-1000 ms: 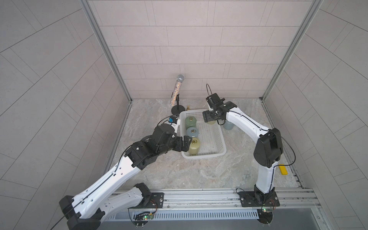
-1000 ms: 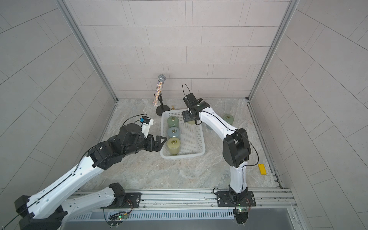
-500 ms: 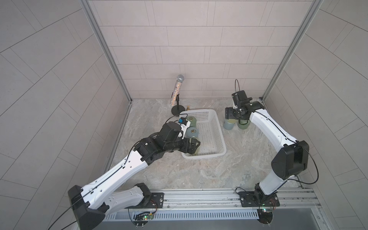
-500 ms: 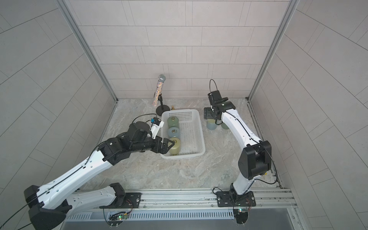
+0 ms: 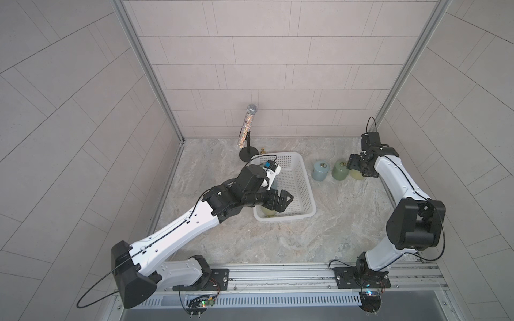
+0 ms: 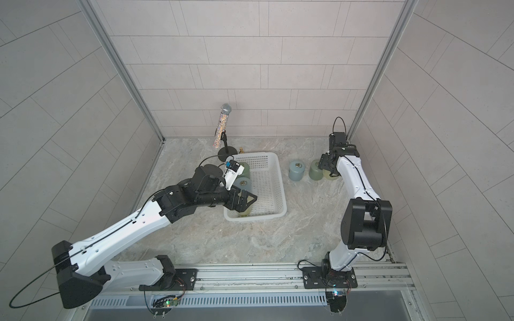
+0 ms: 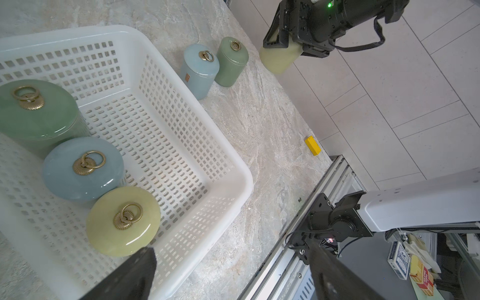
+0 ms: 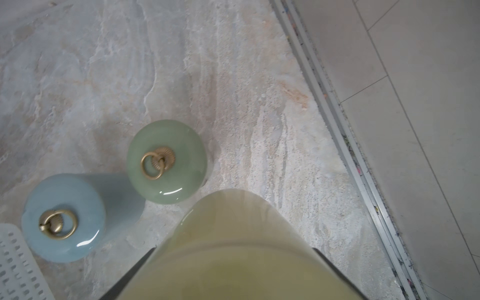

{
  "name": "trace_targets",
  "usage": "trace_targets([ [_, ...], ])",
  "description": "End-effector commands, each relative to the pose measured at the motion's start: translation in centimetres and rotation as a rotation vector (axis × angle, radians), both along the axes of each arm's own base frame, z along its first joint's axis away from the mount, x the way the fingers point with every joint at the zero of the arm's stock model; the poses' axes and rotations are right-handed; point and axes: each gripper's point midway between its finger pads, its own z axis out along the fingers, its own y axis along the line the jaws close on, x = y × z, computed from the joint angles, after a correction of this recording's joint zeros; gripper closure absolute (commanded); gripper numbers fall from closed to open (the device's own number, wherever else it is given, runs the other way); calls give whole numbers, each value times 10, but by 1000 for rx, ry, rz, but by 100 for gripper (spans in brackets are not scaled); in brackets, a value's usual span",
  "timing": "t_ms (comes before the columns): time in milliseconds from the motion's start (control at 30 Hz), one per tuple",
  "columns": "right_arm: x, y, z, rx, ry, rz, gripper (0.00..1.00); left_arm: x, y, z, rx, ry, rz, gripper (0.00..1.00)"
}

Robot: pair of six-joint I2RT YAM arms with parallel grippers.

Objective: Take the tea canister out of the basket
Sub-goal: Place the tea canister at the center of the board.

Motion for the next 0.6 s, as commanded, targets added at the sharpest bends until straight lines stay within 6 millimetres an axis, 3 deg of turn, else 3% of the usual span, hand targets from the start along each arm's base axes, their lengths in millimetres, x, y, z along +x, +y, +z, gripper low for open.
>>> trace_targets([
  [0, 14, -28, 19, -49, -85, -85, 17, 0, -9, 19, -42, -52, -35, 0],
  [267, 27, -62, -13, -60, -41, -163, 17, 2, -10, 20, -46, -63, -37, 0],
  [567, 53, -74, -58, -38, 16, -177, 17, 6, -9, 19, -18, -74, -26, 0],
])
